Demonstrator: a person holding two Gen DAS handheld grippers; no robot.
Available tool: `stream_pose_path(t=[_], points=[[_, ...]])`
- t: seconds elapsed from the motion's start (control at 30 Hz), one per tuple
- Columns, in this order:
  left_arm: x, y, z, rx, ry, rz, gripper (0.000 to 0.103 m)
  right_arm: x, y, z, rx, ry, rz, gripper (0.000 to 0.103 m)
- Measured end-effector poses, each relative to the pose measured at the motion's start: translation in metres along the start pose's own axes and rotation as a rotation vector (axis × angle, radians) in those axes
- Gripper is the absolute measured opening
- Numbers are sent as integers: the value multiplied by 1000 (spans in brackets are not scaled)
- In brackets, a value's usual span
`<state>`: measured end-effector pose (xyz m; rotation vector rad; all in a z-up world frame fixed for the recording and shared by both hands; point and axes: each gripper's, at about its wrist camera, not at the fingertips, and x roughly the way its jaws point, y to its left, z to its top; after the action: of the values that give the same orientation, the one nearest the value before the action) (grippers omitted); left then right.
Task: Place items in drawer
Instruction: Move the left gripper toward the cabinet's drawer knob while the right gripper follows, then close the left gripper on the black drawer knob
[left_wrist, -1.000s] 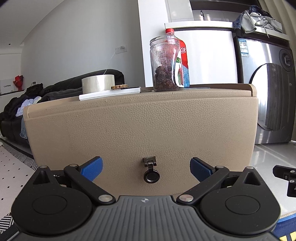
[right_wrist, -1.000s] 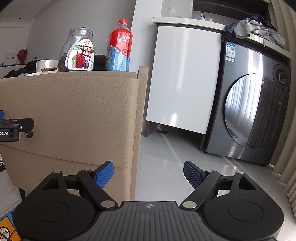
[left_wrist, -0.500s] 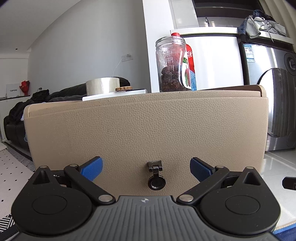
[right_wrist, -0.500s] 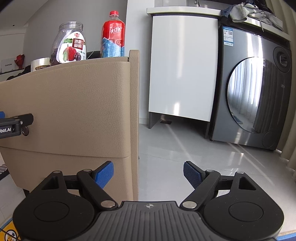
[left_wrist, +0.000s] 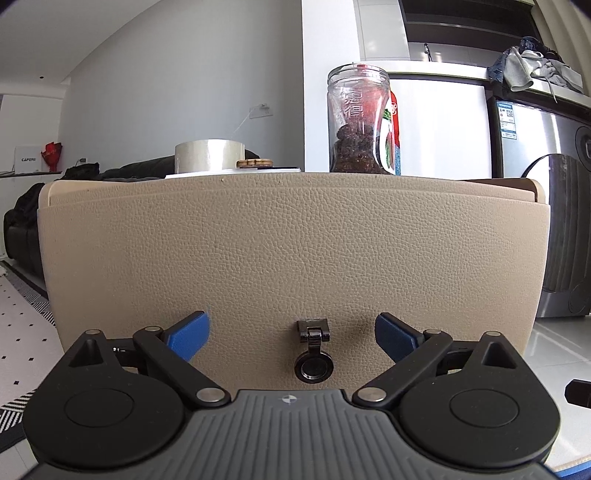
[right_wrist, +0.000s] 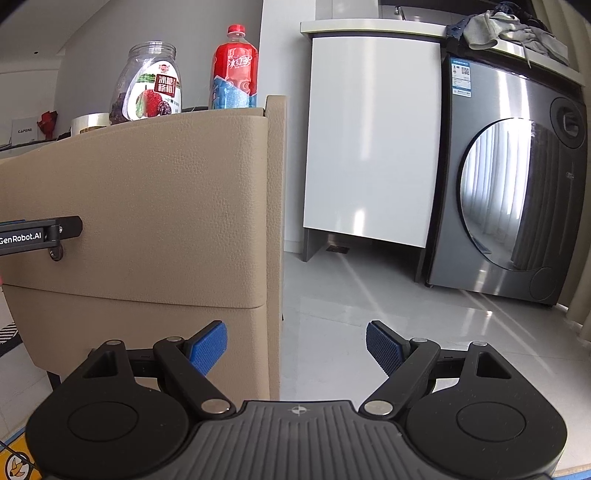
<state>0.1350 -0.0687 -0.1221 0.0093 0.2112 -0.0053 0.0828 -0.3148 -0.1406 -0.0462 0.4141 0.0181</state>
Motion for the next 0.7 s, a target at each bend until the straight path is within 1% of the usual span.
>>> stream_pose_path(t=[0.1,0.17,0.3,0.37,0.5,0.67,0.7], points=[[0,-4,-5,17,-19,14,95,0,-3,-3,6,-9,-9,86],[-2,-6,-10,31,-42,29,88,-1,-5,-6,14,-10,-13,86],[-5,-11,-16,39,-63,44,80,0,-6,-11,8,-9,-20,86],[-6,-13,-15,42,-62,45,73,1,-6,-14,10,-9,-22,86],[-9,-17,-15,42,-58,47,64,2,-7,-18,13,-5,-27,86],[-12,-17,-14,44,-54,47,50,2,-5,-25,-3,-10,-32,86],[-13,-15,-14,39,-53,44,48,2,-5,-26,-5,-12,-31,86]])
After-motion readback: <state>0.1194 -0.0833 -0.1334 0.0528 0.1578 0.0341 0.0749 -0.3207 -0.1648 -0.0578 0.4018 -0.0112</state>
